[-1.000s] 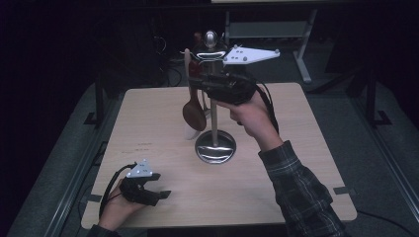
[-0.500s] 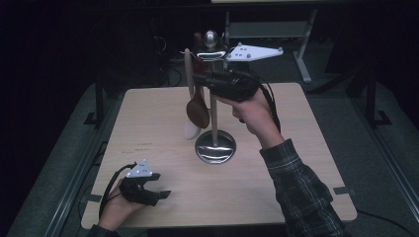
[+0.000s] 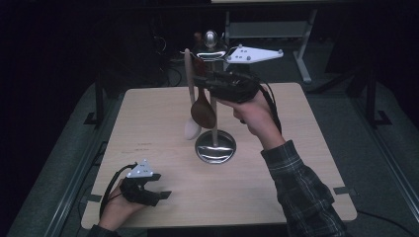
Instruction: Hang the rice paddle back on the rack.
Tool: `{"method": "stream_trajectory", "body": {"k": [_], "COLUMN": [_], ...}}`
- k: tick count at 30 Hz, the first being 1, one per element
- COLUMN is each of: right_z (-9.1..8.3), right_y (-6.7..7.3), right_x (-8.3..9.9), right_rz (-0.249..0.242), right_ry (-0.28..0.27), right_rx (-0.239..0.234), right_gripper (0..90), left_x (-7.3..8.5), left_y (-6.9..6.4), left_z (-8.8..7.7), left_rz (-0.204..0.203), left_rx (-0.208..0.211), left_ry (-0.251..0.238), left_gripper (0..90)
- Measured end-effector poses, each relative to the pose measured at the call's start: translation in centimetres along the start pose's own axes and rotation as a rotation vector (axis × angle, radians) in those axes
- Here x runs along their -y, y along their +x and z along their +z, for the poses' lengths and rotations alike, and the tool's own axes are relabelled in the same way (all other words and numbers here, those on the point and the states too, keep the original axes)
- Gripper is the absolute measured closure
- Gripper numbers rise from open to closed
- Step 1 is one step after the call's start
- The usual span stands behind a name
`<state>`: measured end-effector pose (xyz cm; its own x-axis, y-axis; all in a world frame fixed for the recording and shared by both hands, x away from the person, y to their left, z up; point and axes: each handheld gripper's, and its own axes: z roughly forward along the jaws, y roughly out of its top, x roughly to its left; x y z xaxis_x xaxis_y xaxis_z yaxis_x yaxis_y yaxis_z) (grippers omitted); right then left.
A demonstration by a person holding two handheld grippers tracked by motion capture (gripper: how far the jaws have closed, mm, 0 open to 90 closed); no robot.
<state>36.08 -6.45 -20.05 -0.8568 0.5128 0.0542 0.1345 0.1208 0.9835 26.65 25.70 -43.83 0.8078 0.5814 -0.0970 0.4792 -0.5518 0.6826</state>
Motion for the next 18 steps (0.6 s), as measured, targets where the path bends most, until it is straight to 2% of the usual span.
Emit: {"method": "stream_trajectory", "body": {"k": [6, 12, 18], "right_z": [-0.4, -1.0, -2.0], "right_y": [0.0, 0.1, 0.0], "right_x": [0.2, 1.0, 2.4], "right_rz": [-0.004, -0.009, -0.013], "right_ry": [0.000, 0.016, 0.042], "right_rx": [0.015, 0.022, 0.030], "right_gripper": [57.2, 41.4, 39.4], "left_x": [0.0, 0.0, 0.0], "left_y": [-0.1, 0.0, 0.0], "left_z": [0.0, 0.0, 0.0], "left_rz": [-0.001, -0.007, 0.001], "left_rx": [0.005, 0.009, 0.007], "left_ry": [-0.004, -0.004, 0.000], "left_gripper": [24.3, 24.3, 24.3]}}
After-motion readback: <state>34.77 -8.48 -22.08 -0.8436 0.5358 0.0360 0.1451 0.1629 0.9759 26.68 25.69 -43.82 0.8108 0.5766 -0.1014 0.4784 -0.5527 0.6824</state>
